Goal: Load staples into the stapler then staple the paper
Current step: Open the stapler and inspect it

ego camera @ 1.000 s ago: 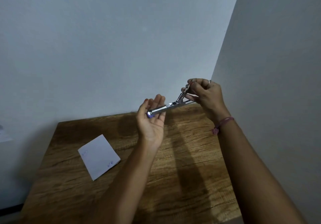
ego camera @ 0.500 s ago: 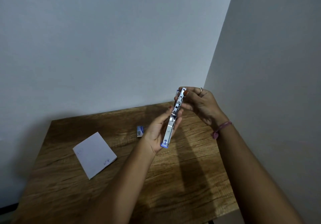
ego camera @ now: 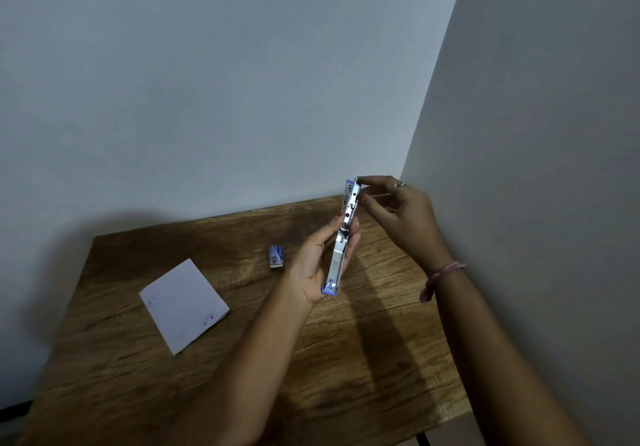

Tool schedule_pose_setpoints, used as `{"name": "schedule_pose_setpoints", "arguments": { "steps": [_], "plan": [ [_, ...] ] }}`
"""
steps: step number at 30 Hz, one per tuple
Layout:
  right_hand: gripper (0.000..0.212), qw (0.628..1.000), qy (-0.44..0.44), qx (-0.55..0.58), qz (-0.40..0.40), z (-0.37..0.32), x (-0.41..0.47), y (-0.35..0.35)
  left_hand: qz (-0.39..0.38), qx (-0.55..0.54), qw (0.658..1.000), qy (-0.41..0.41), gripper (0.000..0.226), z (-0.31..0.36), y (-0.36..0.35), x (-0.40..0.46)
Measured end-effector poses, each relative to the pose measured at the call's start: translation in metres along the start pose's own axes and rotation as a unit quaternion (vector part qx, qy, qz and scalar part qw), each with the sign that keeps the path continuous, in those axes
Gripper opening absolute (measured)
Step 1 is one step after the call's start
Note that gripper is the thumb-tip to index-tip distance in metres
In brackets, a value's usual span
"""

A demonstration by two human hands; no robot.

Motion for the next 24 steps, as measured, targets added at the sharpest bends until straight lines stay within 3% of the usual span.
{"name": "schedule_pose_setpoints", "arguments": {
  "steps": [7,15,24],
  "plan": [
    [0.014,0.997,0.013,-0.074,0.02,0.0,0.006,0.001,0.023,0.012,1.0,0.003,0.018,-0.004,0.007,0.003],
    [0.01,0.994,-0.036,-0.096,-0.031,0.015,-0.005,-0.02,0.094,0.011,0.995,-0.008,0.019,-0.009,0.018,0.005],
    [0.01,0.99,-0.114,-0.056,-0.062,0.034,-0.02,-0.037,0.164,-0.003,0.986,-0.025,0.013,-0.021,0.034,0.007]
  ]
}}
Point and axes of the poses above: each hand's wrist, its own x-axis towards the middle knuckle, its own y-axis out of the back of the hand, z = x × y, the point moved 3 cm from there along x, towards the middle knuckle, and after that the axes turned 4 degrees about -x, right-handed, at the moved point
